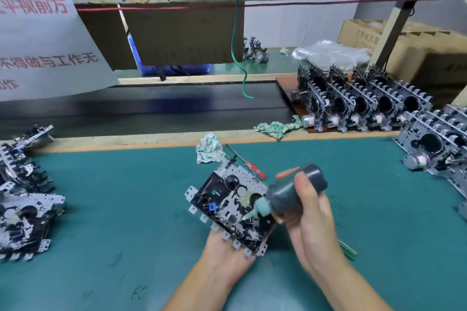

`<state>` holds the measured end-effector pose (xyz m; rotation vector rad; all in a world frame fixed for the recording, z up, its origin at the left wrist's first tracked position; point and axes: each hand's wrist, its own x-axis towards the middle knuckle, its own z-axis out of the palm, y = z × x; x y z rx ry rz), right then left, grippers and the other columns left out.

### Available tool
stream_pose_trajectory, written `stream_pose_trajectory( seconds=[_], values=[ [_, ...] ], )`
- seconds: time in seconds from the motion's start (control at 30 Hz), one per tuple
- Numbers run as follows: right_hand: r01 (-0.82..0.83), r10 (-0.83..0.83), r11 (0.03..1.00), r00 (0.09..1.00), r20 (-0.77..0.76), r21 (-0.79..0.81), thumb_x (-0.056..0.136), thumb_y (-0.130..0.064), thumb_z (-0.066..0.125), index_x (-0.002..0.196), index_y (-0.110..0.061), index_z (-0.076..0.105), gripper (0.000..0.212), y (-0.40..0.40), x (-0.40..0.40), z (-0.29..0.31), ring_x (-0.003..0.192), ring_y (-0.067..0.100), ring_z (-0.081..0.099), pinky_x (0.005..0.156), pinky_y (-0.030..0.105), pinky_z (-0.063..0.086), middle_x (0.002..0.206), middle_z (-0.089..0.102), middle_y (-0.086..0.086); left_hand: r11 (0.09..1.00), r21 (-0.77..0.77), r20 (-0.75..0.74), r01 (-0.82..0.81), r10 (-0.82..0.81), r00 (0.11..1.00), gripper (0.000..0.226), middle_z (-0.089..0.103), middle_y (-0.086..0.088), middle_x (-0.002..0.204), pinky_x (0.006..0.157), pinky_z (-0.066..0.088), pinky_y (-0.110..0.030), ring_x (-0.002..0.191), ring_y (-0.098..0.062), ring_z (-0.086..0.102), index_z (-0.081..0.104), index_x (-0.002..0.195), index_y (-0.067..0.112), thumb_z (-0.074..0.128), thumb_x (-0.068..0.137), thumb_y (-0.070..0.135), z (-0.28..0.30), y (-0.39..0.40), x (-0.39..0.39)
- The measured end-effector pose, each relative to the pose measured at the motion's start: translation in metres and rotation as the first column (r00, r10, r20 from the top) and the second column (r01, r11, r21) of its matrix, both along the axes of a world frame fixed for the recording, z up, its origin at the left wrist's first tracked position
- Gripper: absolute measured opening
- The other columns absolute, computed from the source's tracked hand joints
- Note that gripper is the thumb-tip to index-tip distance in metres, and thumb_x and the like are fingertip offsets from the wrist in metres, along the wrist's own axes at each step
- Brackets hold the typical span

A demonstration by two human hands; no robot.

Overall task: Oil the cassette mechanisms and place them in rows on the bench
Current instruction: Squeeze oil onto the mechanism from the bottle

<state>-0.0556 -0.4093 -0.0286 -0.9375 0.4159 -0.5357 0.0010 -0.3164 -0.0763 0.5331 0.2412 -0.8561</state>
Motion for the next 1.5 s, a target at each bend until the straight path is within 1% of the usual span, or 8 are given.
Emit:
stream_pose_trajectory(
  seconds=[0.57,0.8,0.83,0.87,0.9,1.07,1.2,1.5],
  values=[
    [-0.042,0.042,0.998,0.999,0.009,-0.055,0.063,-0.042,0.06,0.066,-0.022,0.068,0.022,0.001,0.0,-0.007,0.055,0.004,0.057,0.048,0.017,0.043,0.062,0.062,-0.006,0.985,-0.169,0.019,0.046,-0.044,0.999,0.01,0.068,-0.01,0.063,0.054,0.056,-0.028,0.054,-0.02,0.067,0.072,0.056,0.003,0.073,0.047,0.003,0.024,0.002,-0.013],
    [-0.027,0.027,0.999,1.0,-0.005,-0.026,0.061,-0.041,0.063,0.081,-0.013,0.055,0.036,-0.002,0.001,-0.01,0.056,0.004,0.057,0.049,0.018,0.046,0.062,0.06,-0.005,0.892,-0.451,-0.23,-0.004,-0.112,0.967,0.072,0.065,-0.036,0.082,0.07,0.054,-0.056,0.07,-0.046,0.067,0.071,0.081,-0.013,0.052,0.012,-0.006,0.01,0.008,-0.012],
    [-0.028,0.028,0.999,1.0,-0.003,-0.02,0.06,-0.041,0.063,0.082,-0.012,0.055,0.037,-0.002,0.0,-0.01,0.056,0.004,0.057,0.049,0.017,0.047,0.063,0.06,-0.005,0.925,-0.38,-0.28,0.021,-0.137,0.95,0.104,0.063,-0.038,0.084,0.074,0.054,-0.055,0.073,-0.048,0.065,0.071,0.085,-0.011,0.017,0.068,0.077,0.014,0.006,-0.01],
    [-0.03,0.03,0.999,1.0,0.005,-0.013,0.06,-0.041,0.063,0.082,-0.011,0.054,0.038,-0.004,0.0,-0.01,0.055,0.004,0.057,0.048,0.017,0.047,0.063,0.059,-0.005,0.871,-0.491,-0.226,0.0,-0.128,0.966,0.025,0.064,-0.029,0.083,0.073,0.055,-0.045,0.07,-0.038,0.064,0.072,0.08,-0.002,0.052,0.074,0.012,0.006,0.006,-0.012],
    [-0.028,0.028,1.0,0.999,0.018,0.0,0.062,-0.041,0.062,0.083,-0.011,0.054,0.038,-0.005,0.0,-0.009,0.055,0.004,0.057,0.047,0.017,0.046,0.062,0.059,-0.005,0.965,-0.26,-0.182,-0.023,-0.026,0.983,0.04,0.062,-0.02,0.08,0.065,0.055,-0.036,0.069,-0.032,0.061,0.069,0.072,0.005,0.056,0.034,0.009,0.015,0.004,-0.011],
    [0.058,-0.086,0.989,0.975,0.204,0.137,0.07,-0.04,0.057,0.073,-0.017,0.068,0.026,-0.028,0.004,-0.004,0.058,0.008,0.062,0.051,0.02,0.052,0.068,0.067,-0.002,0.966,-0.239,0.178,0.094,-0.052,0.983,0.024,0.068,-0.015,0.067,0.054,0.055,-0.028,0.063,-0.02,0.068,0.072,0.079,0.003,0.056,0.092,0.014,0.028,0.009,-0.002],
    [0.142,-0.12,0.978,0.981,0.151,-0.151,0.071,-0.031,0.073,0.082,-0.015,0.056,0.025,-0.047,0.005,-0.008,0.072,0.014,0.063,0.078,0.028,0.052,0.07,0.067,-0.005,0.73,0.517,0.724,-0.447,-0.094,0.683,0.012,0.063,0.001,0.086,0.061,0.043,-0.02,0.069,-0.009,0.054,0.063,0.09,0.025,0.053,0.095,0.02,0.024,0.011,0.008],
    [0.028,-0.202,0.697,0.967,-0.158,-0.717,0.085,-0.01,0.067,0.104,-0.03,0.045,0.036,-0.06,0.021,-0.046,0.094,-0.012,0.056,0.081,0.006,0.039,0.103,0.058,-0.018,0.498,0.488,0.833,-0.717,-0.51,0.213,0.018,0.05,0.016,0.095,0.08,0.035,-0.027,0.092,-0.009,0.049,0.048,0.096,0.03,0.057,0.093,0.014,0.005,0.008,0.008]
  ],
)
